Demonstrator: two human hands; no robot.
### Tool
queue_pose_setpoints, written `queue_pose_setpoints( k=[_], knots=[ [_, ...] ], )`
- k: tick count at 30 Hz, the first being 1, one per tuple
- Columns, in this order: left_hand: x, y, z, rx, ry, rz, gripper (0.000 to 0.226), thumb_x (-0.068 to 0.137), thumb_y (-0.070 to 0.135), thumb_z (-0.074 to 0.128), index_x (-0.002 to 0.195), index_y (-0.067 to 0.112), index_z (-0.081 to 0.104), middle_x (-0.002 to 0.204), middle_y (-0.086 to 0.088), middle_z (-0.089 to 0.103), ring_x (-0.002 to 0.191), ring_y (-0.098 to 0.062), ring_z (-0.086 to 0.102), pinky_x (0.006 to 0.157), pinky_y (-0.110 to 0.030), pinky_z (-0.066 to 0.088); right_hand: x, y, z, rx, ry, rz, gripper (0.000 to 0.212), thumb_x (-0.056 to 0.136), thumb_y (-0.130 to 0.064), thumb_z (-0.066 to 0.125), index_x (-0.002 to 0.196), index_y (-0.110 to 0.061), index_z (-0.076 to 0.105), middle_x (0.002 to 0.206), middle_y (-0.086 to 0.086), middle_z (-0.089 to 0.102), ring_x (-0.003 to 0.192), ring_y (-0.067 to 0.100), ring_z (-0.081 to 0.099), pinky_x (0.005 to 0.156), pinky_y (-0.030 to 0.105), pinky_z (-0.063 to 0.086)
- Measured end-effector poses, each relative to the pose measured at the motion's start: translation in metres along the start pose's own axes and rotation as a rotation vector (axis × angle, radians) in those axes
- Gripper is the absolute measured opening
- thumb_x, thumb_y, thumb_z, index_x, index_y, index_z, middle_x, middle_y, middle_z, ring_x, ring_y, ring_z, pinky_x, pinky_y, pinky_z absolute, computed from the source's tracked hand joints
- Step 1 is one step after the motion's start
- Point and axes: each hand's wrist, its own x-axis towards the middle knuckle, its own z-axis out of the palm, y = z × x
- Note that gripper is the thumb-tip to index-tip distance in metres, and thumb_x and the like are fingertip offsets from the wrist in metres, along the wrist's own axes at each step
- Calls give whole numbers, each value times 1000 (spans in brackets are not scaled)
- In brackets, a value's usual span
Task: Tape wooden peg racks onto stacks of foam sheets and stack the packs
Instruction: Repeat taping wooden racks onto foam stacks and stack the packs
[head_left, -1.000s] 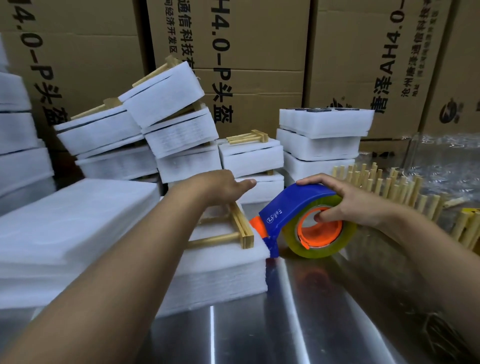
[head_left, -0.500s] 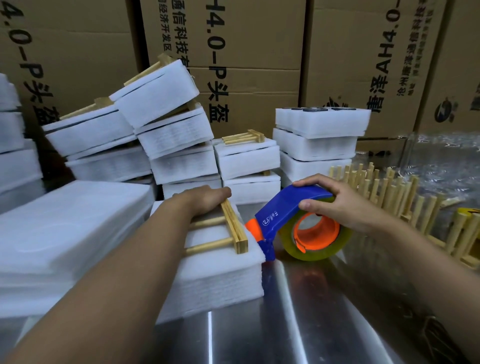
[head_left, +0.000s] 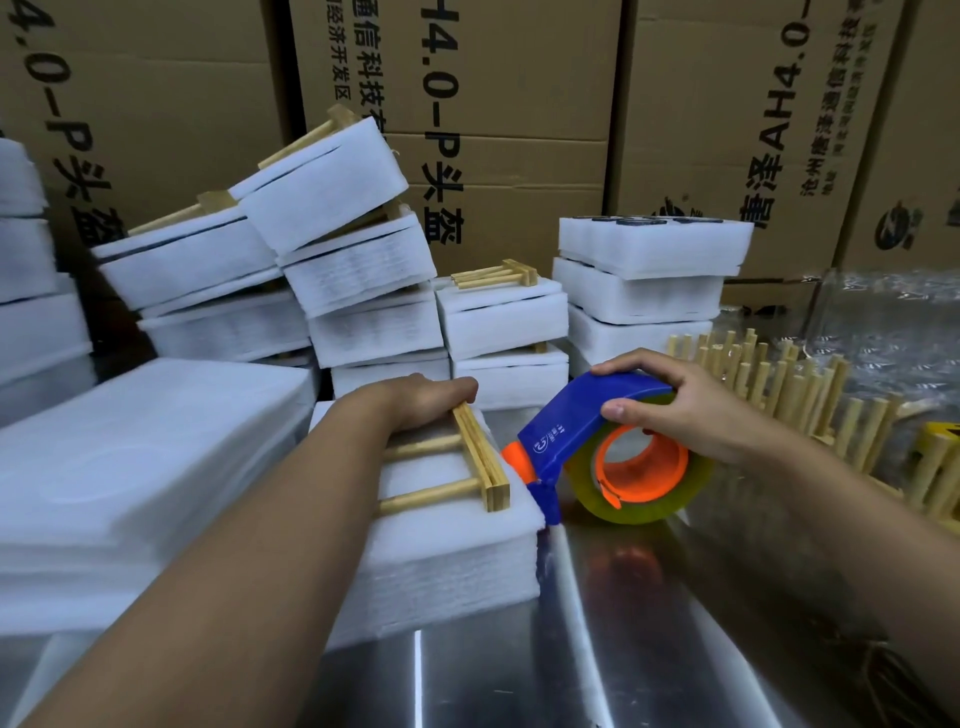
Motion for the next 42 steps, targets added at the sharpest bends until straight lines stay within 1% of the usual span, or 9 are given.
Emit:
queue_pose_setpoints(
  k=[4, 11, 18, 22, 25, 30, 33, 39, 42],
  knots=[
    [-1, -1, -3, 0, 41, 4, 73, 66, 72, 37, 119, 26, 57, 130, -6, 50, 109, -25, 48, 91, -36, 36, 0, -1, 0, 17, 13, -1, 40, 58, -58, 72, 96, -49, 65, 93, -23, 68, 83, -1, 67, 63, 8, 48],
    [-7, -4, -7, 56, 176, -16, 90, 57, 75, 34, 126, 19, 50, 135, -12, 49, 122, -33, 44, 105, -45, 33, 4, -5, 3, -18, 39, 34, 45, 49, -69, 69, 90, -51, 65, 85, -24, 69, 77, -5, 65, 57, 6, 44],
    [-8, -3, -8, 68, 179, 2, 84, 57, 74, 32, 119, 21, 54, 132, -11, 51, 118, -31, 46, 103, -45, 35, 9, -15, 2, -94, 29, 119, 54, 44, -76, 65, 89, -46, 67, 88, -17, 68, 83, 10, 65, 60, 30, 55],
    [-11, -6, -12, 17, 200, 31, 76, 62, 71, 35, 114, 20, 54, 122, -9, 54, 107, -28, 50, 93, -40, 40, 11, -19, 2, -137, 11, 164, 64, 41, -82, 63, 91, -43, 67, 96, -18, 65, 87, 10, 64, 62, 31, 55],
    [-13, -11, -17, -14, 247, 23, 89, 59, 74, 31, 125, 17, 45, 129, -9, 50, 117, -31, 45, 102, -45, 36, 11, -18, 2, -147, 12, 161, 64, 41, -82, 64, 92, -43, 67, 94, -14, 68, 87, 12, 65, 68, 37, 56],
    [-14, -17, -19, -63, 228, 36, 83, 59, 74, 32, 119, 19, 50, 121, -7, 53, 110, -28, 49, 95, -42, 40, 1, -11, 0, -85, 43, 140, 58, 45, -79, 65, 93, -48, 64, 89, -24, 67, 82, 0, 65, 62, 20, 51],
    [-15, -24, -24, -168, 212, 50, 63, 60, 70, 36, 96, 21, 54, 95, -3, 56, 87, -22, 53, 70, -35, 38, -8, 0, -2, 19, 153, 129, 55, 48, -72, 66, 94, -41, 66, 88, -19, 69, 76, -3, 64, 56, 15, 51],
    [-9, -34, -25, -257, 185, 32, 63, 59, 68, 39, 95, 20, 56, 94, -4, 59, 86, -22, 56, 68, -34, 39, -27, 18, -3, 308, 493, 151, 42, 59, -48, 68, 97, -29, 68, 105, -7, 68, 76, -2, 64, 59, 13, 50],
    [-6, -30, -23, -215, 163, 42, 60, 62, 68, 38, 94, 21, 57, 94, -3, 58, 87, -22, 54, 71, -34, 38, -33, 20, -1, 214, 610, 79, 53, 57, -42, 76, 106, -26, 65, 104, -13, 65, 82, -5, 62, 71, 12, 50]
  ],
)
